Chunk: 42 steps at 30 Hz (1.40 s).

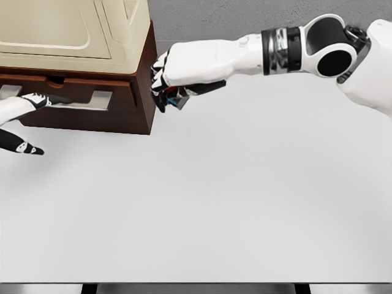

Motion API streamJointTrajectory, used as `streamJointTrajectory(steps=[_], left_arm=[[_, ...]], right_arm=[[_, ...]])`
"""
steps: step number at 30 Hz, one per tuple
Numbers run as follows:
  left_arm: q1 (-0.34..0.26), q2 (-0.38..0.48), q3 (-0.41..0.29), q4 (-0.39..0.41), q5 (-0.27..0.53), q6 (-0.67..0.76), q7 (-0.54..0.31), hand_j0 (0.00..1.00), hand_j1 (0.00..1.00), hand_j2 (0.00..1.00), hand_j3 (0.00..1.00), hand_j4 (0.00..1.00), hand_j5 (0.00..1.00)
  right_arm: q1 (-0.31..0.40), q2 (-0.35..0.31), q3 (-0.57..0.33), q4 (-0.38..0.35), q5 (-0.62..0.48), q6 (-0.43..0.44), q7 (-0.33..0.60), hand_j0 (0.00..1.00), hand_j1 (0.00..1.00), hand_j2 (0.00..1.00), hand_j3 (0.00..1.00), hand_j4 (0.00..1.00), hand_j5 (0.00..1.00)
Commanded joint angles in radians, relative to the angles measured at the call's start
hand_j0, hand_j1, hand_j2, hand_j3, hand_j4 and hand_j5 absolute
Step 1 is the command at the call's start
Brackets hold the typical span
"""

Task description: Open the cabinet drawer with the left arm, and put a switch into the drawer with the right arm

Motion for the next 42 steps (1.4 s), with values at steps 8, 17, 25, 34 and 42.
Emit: streamJointTrajectory(steps=[8, 17, 25, 34, 42], left_arm=[[0.003, 0.068, 0.002, -0.069, 0.008, 0.002, -0.004, 1.00, 1.00, 1.00, 1.00, 1.00, 1.00], [0.012, 0.110, -0.007, -0.112, 0.008, 0.002, -0.002, 1.00, 1.00, 1.00, 1.00, 1.00, 1.00], [0.044, 0.153, 0.002, -0.150, 0.008, 0.002, 0.002, 1.00, 1.00, 1.00, 1.00, 1.00, 1.00], [0.063, 0.211, 0.003, -0.182, 0.025, 0.002, 0.005, 1.00, 1.00, 1.00, 1.00, 1.00, 1.00], [0.086, 0.257, 0.005, -0.215, 0.032, 0.002, 0.008, 1.00, 1.00, 1.00, 1.00, 1.00, 1.00]], right_arm=[[-0.008, 0.032, 0.000, -0.019, -0.012, 0.003, 0.001, 0.40, 0.40, 0.40, 0.40, 0.40, 0.40], [-0.043, 0.049, -0.002, -0.017, -0.032, 0.003, 0.001, 0.40, 0.40, 0.40, 0.40, 0.40, 0.40], [-0.052, 0.075, -0.002, -0.015, -0.034, 0.003, 0.001, 0.40, 0.40, 0.40, 0.40, 0.40, 0.40], [-0.055, 0.084, -0.002, -0.015, -0.034, 0.003, 0.002, 0.40, 0.40, 0.40, 0.40, 0.40, 0.40], [-0.071, 0.098, 0.000, -0.008, -0.035, 0.003, 0.002, 0.40, 0.40, 0.40, 0.40, 0.40, 0.40]])
